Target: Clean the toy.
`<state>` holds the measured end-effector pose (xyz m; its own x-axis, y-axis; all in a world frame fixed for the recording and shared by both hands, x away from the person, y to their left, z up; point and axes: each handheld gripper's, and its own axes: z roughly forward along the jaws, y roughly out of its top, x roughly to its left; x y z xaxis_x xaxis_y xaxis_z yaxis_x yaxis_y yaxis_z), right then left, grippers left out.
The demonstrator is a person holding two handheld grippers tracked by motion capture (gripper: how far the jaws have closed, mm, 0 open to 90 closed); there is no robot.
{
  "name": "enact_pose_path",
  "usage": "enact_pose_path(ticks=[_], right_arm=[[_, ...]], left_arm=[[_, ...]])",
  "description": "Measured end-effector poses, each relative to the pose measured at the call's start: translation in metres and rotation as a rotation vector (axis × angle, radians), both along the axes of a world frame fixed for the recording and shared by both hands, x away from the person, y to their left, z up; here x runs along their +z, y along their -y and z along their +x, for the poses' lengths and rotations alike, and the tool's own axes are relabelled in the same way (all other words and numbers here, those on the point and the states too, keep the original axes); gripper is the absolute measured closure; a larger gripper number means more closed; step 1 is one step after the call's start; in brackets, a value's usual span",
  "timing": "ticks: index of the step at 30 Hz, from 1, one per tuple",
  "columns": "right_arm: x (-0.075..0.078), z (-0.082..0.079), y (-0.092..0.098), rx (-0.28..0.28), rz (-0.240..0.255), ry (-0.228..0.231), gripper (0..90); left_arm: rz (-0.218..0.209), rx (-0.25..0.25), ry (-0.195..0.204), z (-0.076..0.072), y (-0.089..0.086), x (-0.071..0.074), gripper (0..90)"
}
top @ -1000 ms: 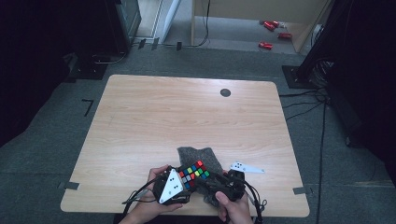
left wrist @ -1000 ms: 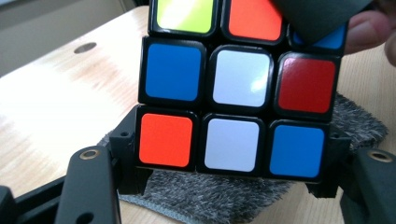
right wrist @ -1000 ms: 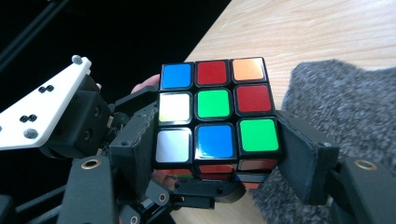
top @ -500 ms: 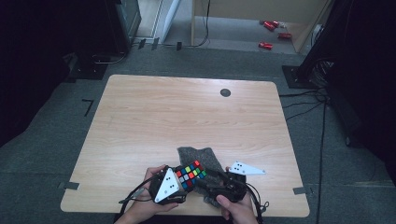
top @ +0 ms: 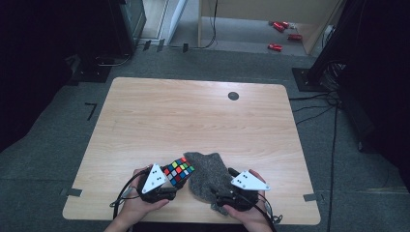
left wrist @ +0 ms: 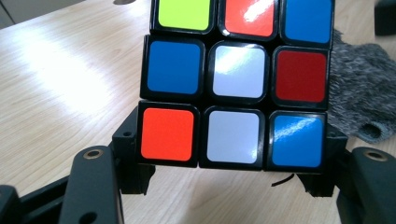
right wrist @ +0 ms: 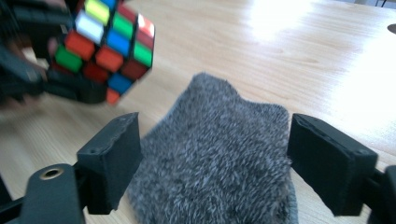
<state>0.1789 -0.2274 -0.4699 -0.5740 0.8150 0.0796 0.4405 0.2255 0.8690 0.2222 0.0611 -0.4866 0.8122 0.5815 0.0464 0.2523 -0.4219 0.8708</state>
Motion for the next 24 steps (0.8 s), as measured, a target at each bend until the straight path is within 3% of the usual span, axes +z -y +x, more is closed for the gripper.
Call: enact_pose_path(ticks=[5, 7, 9, 14, 18, 24], right_arm=[[-0.015, 0.005, -0.010, -0.012, -0.118, -0.049, 14.8], [-0.018, 0.006, -0.011, -0.020, -0.138, -0.057, 18.3], [-0.022, 0.007, -0.011, -0.038, -0.159, -0.066, 25.0], [-0.035, 0.009, -0.010, -0.066, -0.204, -0.118, 56.0], [-0.033, 0.010, -0.005, -0.067, -0.155, -0.132, 76.3], [-0.006, 0.003, 0.002, -0.075, -0.010, -0.029, 80.0]], left_arm=[[0.003, 0.004, -0.016, 0.001, 0.000, 0.001, 34.3], [0.000, 0.004, -0.022, 0.001, 0.000, 0.001, 34.4], [-0.003, 0.005, -0.020, 0.001, 0.001, 0.003, 34.4], [-0.011, -0.004, -0.025, 0.000, 0.003, 0.005, 34.4], [-0.001, -0.011, -0.031, 0.000, 0.006, 0.005, 34.4], [0.035, -0.031, -0.042, -0.002, 0.016, 0.004, 34.4]])
